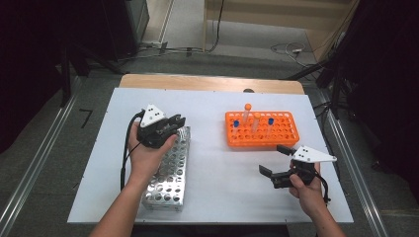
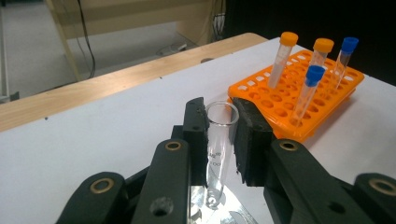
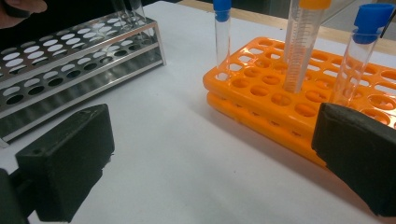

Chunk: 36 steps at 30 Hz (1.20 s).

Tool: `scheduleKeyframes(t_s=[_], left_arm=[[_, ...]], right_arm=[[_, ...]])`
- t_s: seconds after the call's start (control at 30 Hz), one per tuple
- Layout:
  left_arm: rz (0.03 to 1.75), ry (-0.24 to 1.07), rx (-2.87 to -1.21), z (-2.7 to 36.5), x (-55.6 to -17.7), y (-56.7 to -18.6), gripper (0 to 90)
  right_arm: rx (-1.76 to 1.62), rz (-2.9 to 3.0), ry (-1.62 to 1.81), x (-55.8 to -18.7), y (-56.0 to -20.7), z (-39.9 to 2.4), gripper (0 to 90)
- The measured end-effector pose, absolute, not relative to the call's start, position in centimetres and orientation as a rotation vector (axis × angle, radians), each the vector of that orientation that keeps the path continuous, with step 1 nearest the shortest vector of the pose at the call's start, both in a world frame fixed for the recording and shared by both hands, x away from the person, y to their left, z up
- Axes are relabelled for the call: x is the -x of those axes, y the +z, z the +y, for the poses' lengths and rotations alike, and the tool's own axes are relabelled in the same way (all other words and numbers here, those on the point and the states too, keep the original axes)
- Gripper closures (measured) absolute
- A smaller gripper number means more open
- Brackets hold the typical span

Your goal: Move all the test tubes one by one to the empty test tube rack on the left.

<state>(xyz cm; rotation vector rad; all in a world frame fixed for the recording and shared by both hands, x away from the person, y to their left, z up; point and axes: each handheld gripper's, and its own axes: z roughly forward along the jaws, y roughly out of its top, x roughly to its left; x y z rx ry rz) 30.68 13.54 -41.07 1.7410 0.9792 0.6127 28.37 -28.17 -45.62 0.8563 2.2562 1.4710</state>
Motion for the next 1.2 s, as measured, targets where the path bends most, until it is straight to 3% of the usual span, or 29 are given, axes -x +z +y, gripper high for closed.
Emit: scheduleKeyframes(t_s=[0.9,1.03,1.2], left_arm=[[1.068,0.523,-1.827,12.8,-31.6,-43.7,74.6],[1.062,0.499,-1.806,13.1,-31.5,-43.5,68.1],[1.052,0.485,-1.749,13.6,-31.0,-43.3,51.9]], right_arm=[[-0.872,2.256,1.431,-28.6,-46.0,-27.8,0.0],[-0.875,2.257,1.433,-28.6,-46.0,-27.9,0.0],[-0.875,2.255,1.437,-28.7,-46.0,-27.9,0.0]])
